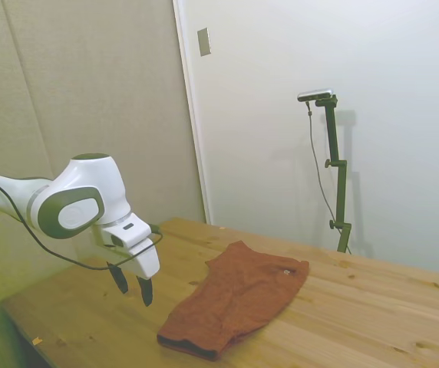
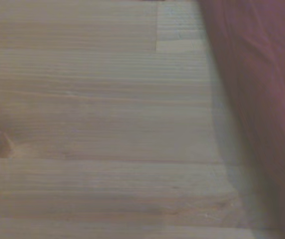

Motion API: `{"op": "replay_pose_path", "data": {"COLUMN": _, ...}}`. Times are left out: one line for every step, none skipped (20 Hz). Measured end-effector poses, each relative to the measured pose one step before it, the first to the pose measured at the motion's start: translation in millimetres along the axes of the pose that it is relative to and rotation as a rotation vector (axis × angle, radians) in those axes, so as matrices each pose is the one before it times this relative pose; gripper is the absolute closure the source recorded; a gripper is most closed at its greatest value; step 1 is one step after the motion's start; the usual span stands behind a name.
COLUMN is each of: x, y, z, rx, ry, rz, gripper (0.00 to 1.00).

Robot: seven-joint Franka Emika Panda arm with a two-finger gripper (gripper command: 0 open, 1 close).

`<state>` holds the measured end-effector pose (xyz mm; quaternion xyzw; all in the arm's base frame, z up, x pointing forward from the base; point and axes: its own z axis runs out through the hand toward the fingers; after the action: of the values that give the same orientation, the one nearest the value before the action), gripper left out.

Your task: Unfold the shorts

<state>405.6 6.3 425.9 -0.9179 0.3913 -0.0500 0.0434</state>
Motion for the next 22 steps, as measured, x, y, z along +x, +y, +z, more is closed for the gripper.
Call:
{"op": "replay_pose_path", "data": {"x": 0.69, "y": -0.73, "z": -1.17, "rx": 0.00179, "ry": 0.00452, "rz": -0.00062, "gripper": 0.00}}
{"op": "replay_pose_path", "data": {"x": 1.17, "y": -0.49, "z": -0.21, "rx": -0.00039, "ry": 0.01277, "rz": 0.00356, "gripper": 0.00}}
{"op": "replay_pose_path", "data": {"x": 1.76, "y": -0.08, "z": -1.18, "rx": 0.00210, "ry": 0.00868, "rz": 0.01483, "gripper": 0.00}}
{"op": "replay_pose_path", "data": {"x": 5.12, "y": 0.14, "z": -5.13, "rx": 0.00379, "ry": 0.01447, "rz": 0.01869, "gripper": 0.00}}
{"op": "replay_pose_path", "data": {"x": 6.66, "y": 0.75, "z": -6.36, "rx": 0.00680, "ry": 0.01307, "rz": 0.01712, "gripper": 0.00}}
{"op": "replay_pose_path", "data": {"x": 8.41, "y": 2.75, "z": -6.27, "rx": 0.00797, "ry": 0.00761, "rz": 0.02247, "gripper": 0.00}}
{"op": "replay_pose_path", "data": {"x": 10.28, "y": 5.67, "z": -5.03, "rx": 0.00566, "ry": 0.00183, "rz": 0.02651, "gripper": 0.00}}
{"op": "replay_pose_path", "data": {"x": 11.01, "y": 7.32, "z": -4.04, "rx": 0.00358, "ry": -0.00006, "rz": 0.02851, "gripper": 0.00}}
{"op": "replay_pose_path", "data": {"x": 12.83, "y": 9.79, "z": -3.35, "rx": 0.00359, "ry": -0.00219, "rz": 0.03363, "gripper": 0.00}}
{"op": "replay_pose_path", "data": {"x": 14.78, "y": 12.40, "z": -2.69, "rx": 0.00143, "ry": -0.00582, "rz": 0.03072, "gripper": 0.00}}
{"op": "replay_pose_path", "data": {"x": 14.93, "y": 12.36, "z": -1.98, "rx": 0.00400, "ry": -0.00348, "rz": 0.02576, "gripper": 0.00}}
{"op": "replay_pose_path", "data": {"x": 16.02, "y": 13.00, "z": -1.12, "rx": 0.00436, "ry": -0.00623, "rz": 0.02600, "gripper": 0.00}}
{"op": "replay_pose_path", "data": {"x": 16.86, "y": 13.88, "z": 0.29, "rx": 0.00120, "ry": -0.01494, "rz": 0.02064, "gripper": 0.00}}
{"op": "replay_pose_path", "data": {"x": 16.93, "y": 11.69, "z": 1.24, "rx": 0.00698, "ry": -0.01916, "rz": 0.01711, "gripper": 0.00}}
{"op": "replay_pose_path", "data": {"x": 16.67, "y": 10.01, "z": 2.03, "rx": 0.01438, "ry": -0.03797, "rz": 0.01191, "gripper": 0.00}}
{"op": "replay_pose_path", "data": {"x": 16.89, "y": 7.84, "z": 1.92, "rx": 0.01725, "ry": -0.05006, "rz": 0.00239, "gripper": 0.00}}
{"op": "replay_pose_path", "data": {"x": 17.38, "y": 5.53, "z": 1.41, "rx": 0.01704, "ry": -0.04815, "rz": -0.00052, "gripper": 0.00}}
{"op": "replay_pose_path", "data": {"x": 16.30, "y": 3.38, "z": 2.06, "rx": 0.01254, "ry": -0.05244, "rz": -0.00002, "gripper": 0.00}}
{"op": "replay_pose_path", "data": {"x": 15.63, "y": 2.16, "z": 2.92, "rx": 0.00367, "ry": -0.05186, "rz": 0.00328, "gripper": 0.00}}
{"op": "replay_pose_path", "data": {"x": 15.50, "y": 1.08, "z": 3.31, "rx": -0.00398, "ry": -0.04578, "rz": 0.00593, "gripper": 0.00}}
{"op": "replay_pose_path", "data": {"x": 14.38, "y": -0.94, "z": 3.59, "rx": -0.01046, "ry": -0.02861, "rz": 0.00594, "gripper": 0.00}}
{"op": "replay_pose_path", "data": {"x": 14.39, "y": -1.81, "z": 3.67, "rx": -0.01378, "ry": -0.01498, "rz": 0.01251, "gripper": 0.00}}
